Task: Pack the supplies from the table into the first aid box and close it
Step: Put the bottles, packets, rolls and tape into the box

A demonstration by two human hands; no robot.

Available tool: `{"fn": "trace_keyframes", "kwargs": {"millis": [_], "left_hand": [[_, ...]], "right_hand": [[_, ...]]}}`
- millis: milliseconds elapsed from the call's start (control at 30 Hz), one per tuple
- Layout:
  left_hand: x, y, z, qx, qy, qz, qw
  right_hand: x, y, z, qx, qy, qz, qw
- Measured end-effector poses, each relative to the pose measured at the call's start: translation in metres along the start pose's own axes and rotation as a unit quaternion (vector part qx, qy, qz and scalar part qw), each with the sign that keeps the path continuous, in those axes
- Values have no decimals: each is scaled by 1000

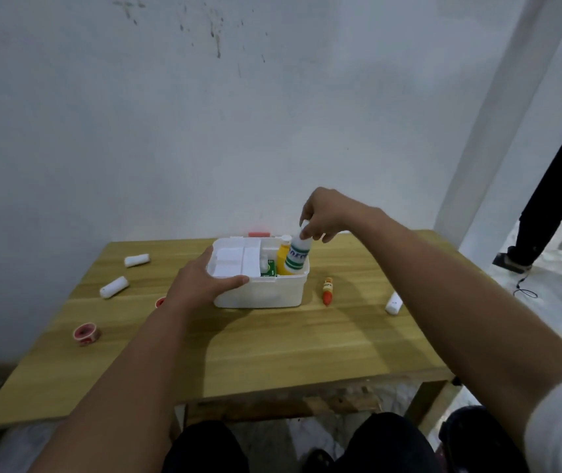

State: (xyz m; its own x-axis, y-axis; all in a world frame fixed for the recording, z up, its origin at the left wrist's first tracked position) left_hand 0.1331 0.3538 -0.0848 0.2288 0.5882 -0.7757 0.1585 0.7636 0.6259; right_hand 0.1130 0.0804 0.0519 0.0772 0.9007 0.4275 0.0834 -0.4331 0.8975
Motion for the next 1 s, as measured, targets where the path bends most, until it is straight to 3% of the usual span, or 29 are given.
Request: {"fn": "trace_keyframes", "kwargs": {"millis": [267,567,700,867,1000], "left_hand": [[6,-2,4,-13,11,-10,1000],[9,-2,6,-8,20,1,1000],[7,-4,6,-14,11,-4,1000],[8,-1,5,-4,24,7,1000],[4,-2,5,-7,18,14,1000]], "right_hand": [[3,-48,27,11,5,-116,993],[1,-59,33,1,18,-150,989],[-5,-44,28,20,-9,-28,999],[-32,-20,19,-91,-48,122,987],[-68,-31,14,-135,-134,145,971]]}}
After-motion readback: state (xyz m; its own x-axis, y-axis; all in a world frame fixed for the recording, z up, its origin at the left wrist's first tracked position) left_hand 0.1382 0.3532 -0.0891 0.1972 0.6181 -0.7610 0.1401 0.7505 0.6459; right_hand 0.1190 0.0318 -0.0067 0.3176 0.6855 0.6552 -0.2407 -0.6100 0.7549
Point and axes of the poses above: each hand's wrist, its own z-axis towards the middle knuckle, its own y-axis out of the back of the hand, x = y × z, the point moved 2 cm from there along z, towards the middle knuckle, and after that the axes turned 4 degrees about x, right-handed, at the moved point
